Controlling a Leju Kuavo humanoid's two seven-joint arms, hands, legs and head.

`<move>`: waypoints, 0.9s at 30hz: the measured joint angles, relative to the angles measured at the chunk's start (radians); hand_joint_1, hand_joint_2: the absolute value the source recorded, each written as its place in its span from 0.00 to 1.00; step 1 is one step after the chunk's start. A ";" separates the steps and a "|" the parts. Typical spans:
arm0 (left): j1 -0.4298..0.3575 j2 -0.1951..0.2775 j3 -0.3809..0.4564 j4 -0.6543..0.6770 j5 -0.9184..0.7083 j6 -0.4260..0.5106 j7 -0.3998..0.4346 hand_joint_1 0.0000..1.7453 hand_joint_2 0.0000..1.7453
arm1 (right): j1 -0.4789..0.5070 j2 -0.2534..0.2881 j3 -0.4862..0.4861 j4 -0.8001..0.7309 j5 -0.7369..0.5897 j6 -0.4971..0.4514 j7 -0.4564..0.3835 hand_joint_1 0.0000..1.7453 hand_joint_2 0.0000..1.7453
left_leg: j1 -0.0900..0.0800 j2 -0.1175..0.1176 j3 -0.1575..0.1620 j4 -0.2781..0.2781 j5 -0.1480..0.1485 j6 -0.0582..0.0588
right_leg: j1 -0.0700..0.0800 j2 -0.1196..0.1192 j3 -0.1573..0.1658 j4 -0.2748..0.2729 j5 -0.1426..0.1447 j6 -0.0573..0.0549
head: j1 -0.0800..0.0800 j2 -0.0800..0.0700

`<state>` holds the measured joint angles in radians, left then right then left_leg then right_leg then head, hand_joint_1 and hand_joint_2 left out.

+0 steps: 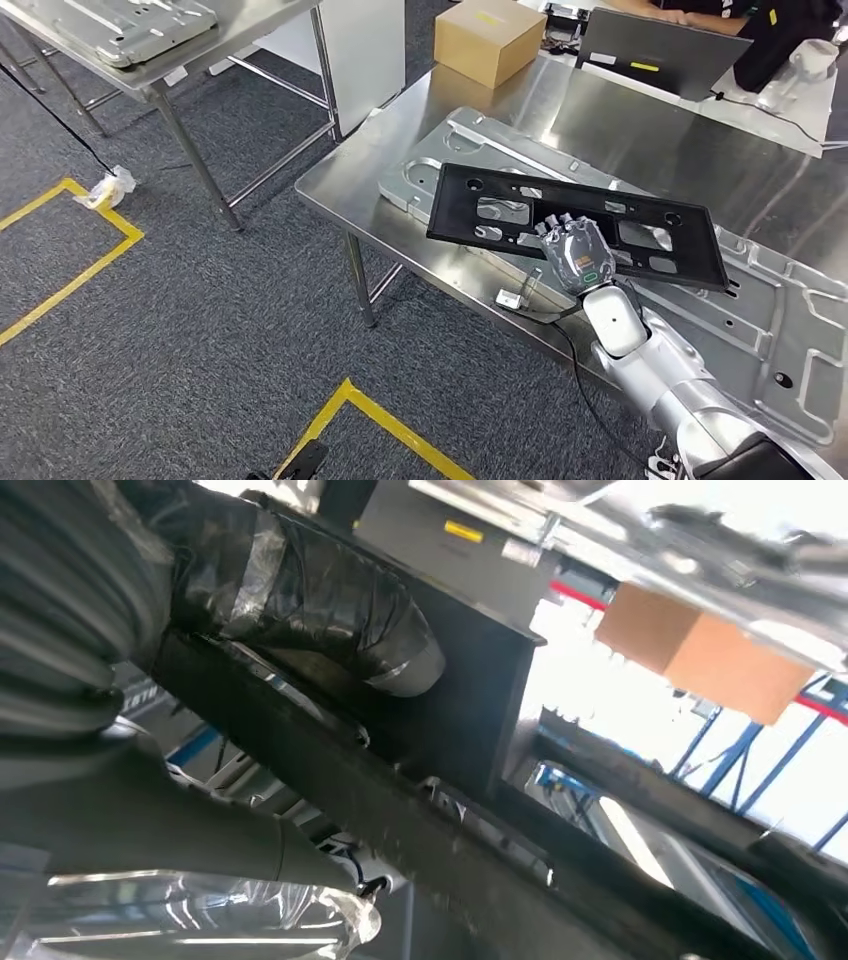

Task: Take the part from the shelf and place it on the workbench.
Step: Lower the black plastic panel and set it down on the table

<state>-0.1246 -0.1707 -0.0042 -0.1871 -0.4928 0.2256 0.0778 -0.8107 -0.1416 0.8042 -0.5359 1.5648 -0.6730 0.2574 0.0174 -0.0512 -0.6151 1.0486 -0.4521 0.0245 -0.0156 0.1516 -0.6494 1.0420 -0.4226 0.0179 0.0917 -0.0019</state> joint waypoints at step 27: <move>0.013 0.000 0.008 -0.001 -0.010 0.002 0.025 0.00 1.00 | 0.026 0.022 -0.014 0.007 -0.001 -0.001 -0.036 1.00 1.00 | 0.000 0.054 -0.015 0.033 0.000 -0.022 | 0.006 -0.125 0.029 -0.002 -0.019 -0.018 | 0.011 0.000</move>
<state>-0.1115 -0.1709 0.0043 -0.1881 -0.5028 0.2280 0.1028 -0.7845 -0.1194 0.7900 -0.5291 1.5641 -0.6744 0.2213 0.0173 0.0027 -0.6304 1.0814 -0.4523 0.0028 -0.0101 0.0270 -0.6201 1.0401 -0.4418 -0.0003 0.1022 -0.0019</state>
